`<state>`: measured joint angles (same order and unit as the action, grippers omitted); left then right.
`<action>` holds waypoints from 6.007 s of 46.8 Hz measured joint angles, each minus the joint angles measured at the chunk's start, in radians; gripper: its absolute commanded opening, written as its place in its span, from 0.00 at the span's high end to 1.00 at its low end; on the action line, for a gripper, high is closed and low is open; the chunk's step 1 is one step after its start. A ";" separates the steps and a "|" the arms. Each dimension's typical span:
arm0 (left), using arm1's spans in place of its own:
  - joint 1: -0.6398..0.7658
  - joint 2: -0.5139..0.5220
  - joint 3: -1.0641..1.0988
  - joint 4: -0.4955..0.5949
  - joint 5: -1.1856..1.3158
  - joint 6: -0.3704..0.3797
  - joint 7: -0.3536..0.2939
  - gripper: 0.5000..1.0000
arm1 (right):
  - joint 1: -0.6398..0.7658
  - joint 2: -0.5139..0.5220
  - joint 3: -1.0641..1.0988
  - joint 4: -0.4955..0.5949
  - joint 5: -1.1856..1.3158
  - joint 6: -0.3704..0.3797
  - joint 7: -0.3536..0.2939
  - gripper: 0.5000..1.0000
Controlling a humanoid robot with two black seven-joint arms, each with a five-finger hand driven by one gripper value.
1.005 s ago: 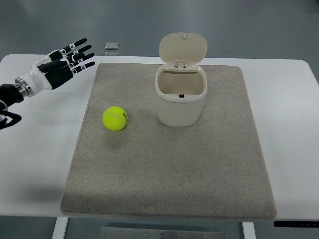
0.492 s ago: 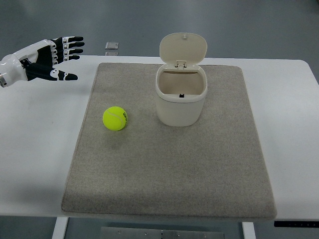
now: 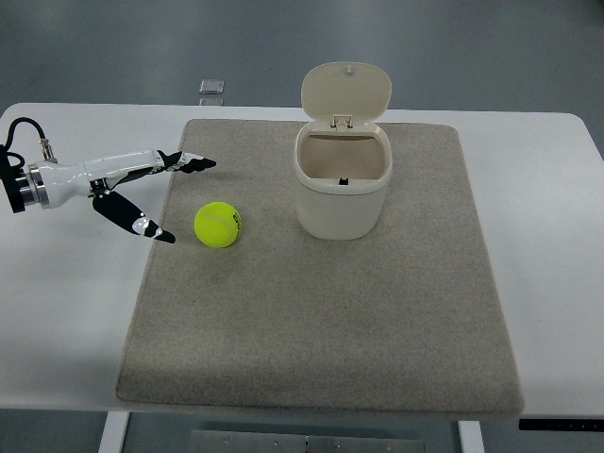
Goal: Put tennis ball into box with left hand
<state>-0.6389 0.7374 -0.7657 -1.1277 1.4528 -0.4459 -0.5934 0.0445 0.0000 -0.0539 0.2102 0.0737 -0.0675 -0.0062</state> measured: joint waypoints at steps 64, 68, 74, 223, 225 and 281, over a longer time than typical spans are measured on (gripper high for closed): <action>-0.097 -0.092 0.082 -0.064 0.538 0.193 0.008 1.00 | 0.000 0.000 0.000 0.000 0.000 0.000 0.000 0.17; -0.097 -0.042 0.076 -0.126 0.531 0.195 0.006 1.00 | 0.000 0.000 0.000 0.000 0.000 0.000 0.000 0.17; -0.106 0.041 0.071 -0.230 0.524 0.227 0.000 1.00 | 0.000 0.000 0.000 0.000 0.000 0.000 0.000 0.17; -0.428 -0.121 0.354 -0.097 0.126 0.511 0.013 0.02 | 0.000 0.000 0.000 0.000 0.000 0.000 0.000 0.17; -0.412 -0.108 0.356 -0.091 0.056 0.511 0.014 0.01 | 0.000 0.000 0.000 0.000 0.000 0.000 0.000 0.17; -0.089 -0.227 0.115 0.257 -1.104 0.054 0.365 0.01 | 0.000 0.000 0.000 0.000 0.000 0.000 0.000 0.17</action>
<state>-0.7275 0.5105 -0.6511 -0.8710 0.3490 -0.3916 -0.2286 0.0445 0.0000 -0.0539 0.2101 0.0736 -0.0675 -0.0061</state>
